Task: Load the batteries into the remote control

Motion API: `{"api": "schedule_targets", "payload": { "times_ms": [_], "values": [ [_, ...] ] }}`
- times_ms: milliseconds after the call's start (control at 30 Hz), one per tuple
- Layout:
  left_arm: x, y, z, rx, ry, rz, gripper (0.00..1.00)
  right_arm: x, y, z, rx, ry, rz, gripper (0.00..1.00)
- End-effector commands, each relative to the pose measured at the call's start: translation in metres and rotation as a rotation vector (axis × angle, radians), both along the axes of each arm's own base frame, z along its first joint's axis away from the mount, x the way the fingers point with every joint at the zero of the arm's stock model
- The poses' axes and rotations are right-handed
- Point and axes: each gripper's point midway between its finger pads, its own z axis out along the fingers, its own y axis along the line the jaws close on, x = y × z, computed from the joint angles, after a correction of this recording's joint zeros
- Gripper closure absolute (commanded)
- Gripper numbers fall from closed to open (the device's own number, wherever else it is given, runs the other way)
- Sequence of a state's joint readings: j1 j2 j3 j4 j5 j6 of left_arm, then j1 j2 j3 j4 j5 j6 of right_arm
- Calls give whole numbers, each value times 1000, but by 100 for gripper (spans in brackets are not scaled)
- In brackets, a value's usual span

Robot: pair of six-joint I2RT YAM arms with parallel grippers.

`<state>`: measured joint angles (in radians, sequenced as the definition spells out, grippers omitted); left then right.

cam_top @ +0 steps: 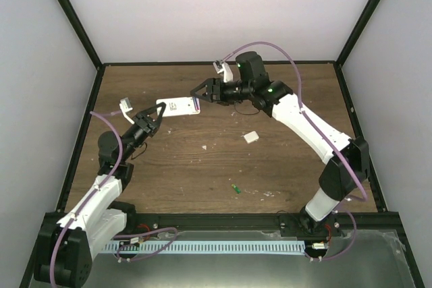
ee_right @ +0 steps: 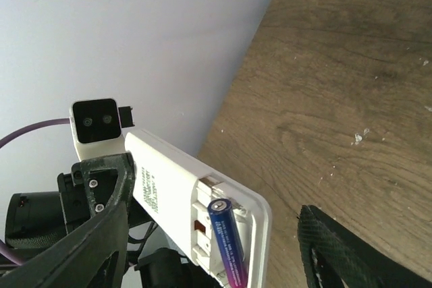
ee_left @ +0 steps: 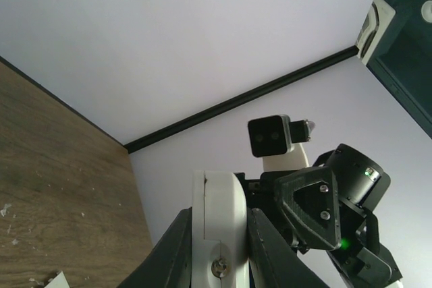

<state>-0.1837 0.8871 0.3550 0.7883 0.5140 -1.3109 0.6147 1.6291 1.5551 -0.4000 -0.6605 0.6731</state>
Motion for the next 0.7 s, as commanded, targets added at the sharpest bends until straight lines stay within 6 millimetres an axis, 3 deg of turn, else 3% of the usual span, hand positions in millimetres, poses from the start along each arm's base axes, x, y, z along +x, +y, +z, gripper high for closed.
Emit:
{"api": "schedule_targets", "payload": {
  "times_ms": [0,667],
  "values": [
    [-6,0,28,-26,-100,-12,100,-1,6,-6,18,41,26,36],
    [-6,0,28,-32,-109,-14,100,-11,12,4,99,76,81,49]
  ]
}}
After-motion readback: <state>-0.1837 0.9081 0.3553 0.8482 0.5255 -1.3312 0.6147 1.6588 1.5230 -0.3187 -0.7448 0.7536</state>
